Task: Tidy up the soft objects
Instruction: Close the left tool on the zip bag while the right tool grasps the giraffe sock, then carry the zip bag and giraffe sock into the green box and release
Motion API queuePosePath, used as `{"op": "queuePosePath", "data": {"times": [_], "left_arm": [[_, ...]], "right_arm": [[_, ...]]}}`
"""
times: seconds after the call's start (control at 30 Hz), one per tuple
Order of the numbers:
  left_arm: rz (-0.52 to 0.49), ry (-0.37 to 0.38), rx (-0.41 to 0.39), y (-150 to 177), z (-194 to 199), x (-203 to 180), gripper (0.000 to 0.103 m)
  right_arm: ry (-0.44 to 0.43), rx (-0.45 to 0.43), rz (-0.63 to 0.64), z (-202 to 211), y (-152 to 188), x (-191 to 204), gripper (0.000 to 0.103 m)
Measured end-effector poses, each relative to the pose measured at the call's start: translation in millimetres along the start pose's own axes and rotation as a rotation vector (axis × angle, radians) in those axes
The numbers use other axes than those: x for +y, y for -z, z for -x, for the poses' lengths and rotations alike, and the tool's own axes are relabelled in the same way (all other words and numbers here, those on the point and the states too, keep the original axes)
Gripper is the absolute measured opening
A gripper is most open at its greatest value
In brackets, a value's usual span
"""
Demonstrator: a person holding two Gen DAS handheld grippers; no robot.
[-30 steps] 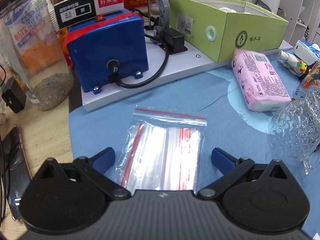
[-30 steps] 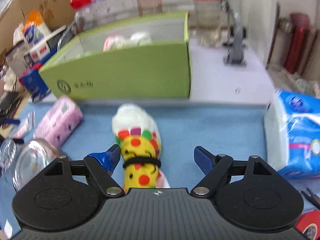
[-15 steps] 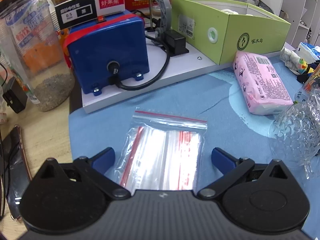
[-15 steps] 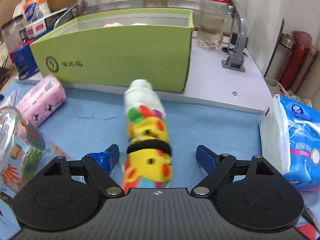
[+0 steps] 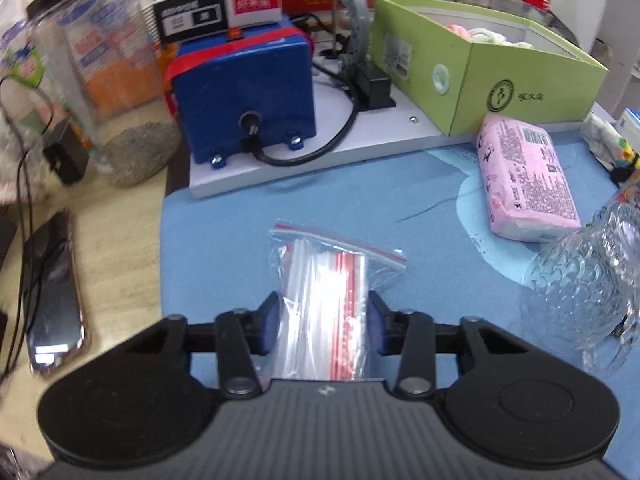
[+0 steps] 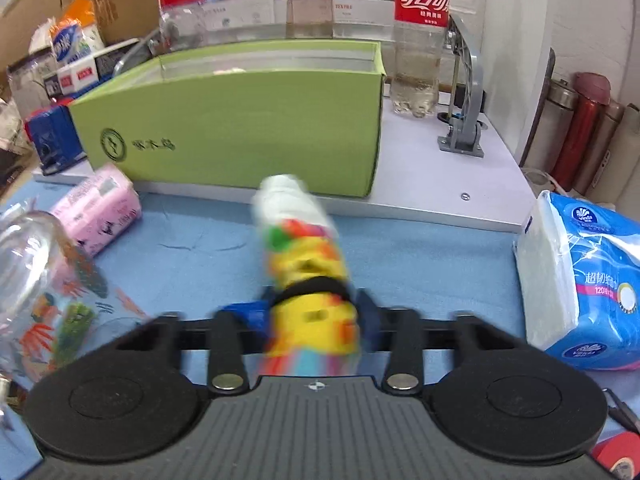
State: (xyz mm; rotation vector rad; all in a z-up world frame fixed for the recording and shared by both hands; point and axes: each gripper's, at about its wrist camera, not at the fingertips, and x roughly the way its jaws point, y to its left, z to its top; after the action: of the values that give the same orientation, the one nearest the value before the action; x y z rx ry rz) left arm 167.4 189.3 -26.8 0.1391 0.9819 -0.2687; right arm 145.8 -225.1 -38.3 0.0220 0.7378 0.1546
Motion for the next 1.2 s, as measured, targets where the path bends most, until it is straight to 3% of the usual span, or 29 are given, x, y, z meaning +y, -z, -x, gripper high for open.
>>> {"op": "queuePosePath", "data": {"times": [0.13, 0.27, 0.4, 0.53, 0.73, 0.97, 1.03, 1.07, 1.1, 1.2], "left_arm": [[0.092, 0.018, 0.022, -5, 18, 5, 0.027], [0.091, 0.012, -0.037, -24, 47, -3, 0.027], [0.093, 0.039, -0.101, -66, 67, -16, 0.026], [0.076, 0.077, -0.169, -126, 70, -37, 0.026], [0.024, 0.112, -0.223, -210, 37, -77, 0.026], [-0.007, 0.125, -0.144, -244, -35, -110, 0.027], [-0.009, 0.129, -0.129, -245, -48, -113, 0.034], [-0.004, 0.126, -0.131, -244, -53, -113, 0.052], [0.0, 0.122, -0.138, -243, -54, -113, 0.061], [0.003, 0.124, -0.158, -239, -50, -112, 0.061]], "right_arm": [[-0.033, -0.023, -0.063, 16, 7, -9, 0.013], [-0.069, -0.08, -0.123, 43, 4, -21, 0.013], [-0.132, -0.16, -0.186, 63, -15, -30, 0.014], [-0.136, -0.224, -0.135, 62, -68, -22, 0.014], [-0.146, -0.222, -0.069, 14, -152, -11, 0.014], [-0.163, -0.1, -0.011, -60, -179, -2, 0.016], [-0.17, -0.06, 0.011, -76, -177, 2, 0.02], [-0.165, -0.04, 0.018, -83, -176, 4, 0.02], [-0.152, -0.025, 0.012, -88, -176, 6, 0.021], [-0.123, -0.023, -0.033, -86, -176, 5, 0.026]]}}
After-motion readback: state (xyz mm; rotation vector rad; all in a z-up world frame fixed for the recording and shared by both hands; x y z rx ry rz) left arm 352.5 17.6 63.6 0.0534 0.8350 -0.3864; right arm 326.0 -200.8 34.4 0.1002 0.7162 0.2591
